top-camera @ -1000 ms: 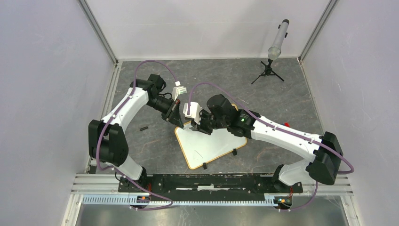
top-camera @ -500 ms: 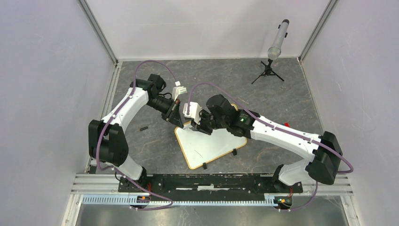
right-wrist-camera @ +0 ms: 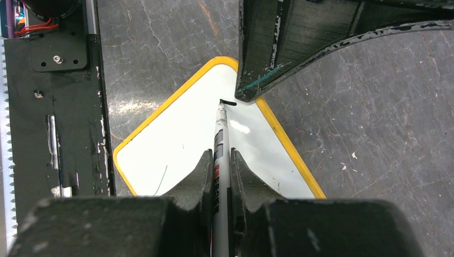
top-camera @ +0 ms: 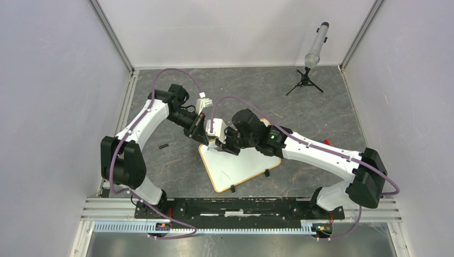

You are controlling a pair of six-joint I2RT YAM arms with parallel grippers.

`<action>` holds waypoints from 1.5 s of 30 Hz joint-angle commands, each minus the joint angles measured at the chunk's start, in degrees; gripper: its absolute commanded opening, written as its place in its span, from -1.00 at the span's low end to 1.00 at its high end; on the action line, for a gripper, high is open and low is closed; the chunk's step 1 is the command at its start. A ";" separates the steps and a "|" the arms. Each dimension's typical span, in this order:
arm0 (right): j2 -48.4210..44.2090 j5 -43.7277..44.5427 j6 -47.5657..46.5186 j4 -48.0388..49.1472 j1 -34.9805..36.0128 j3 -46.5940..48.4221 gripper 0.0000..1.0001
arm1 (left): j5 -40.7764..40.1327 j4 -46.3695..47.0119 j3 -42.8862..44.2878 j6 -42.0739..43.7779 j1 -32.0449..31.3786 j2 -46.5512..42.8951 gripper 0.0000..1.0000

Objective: Write a sentence on the whiteboard

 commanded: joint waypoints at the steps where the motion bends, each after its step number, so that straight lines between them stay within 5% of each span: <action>1: 1.08 0.58 -0.25 1.01 0.57 2.52 -1.00 | -0.33 0.24 0.85 0.61 -0.12 -0.39 -0.95; 45: -2.08 1.81 -3.99 -2.29 2.62 -3.84 -1.00 | -0.68 -0.57 1.05 0.43 -0.11 -0.12 -0.95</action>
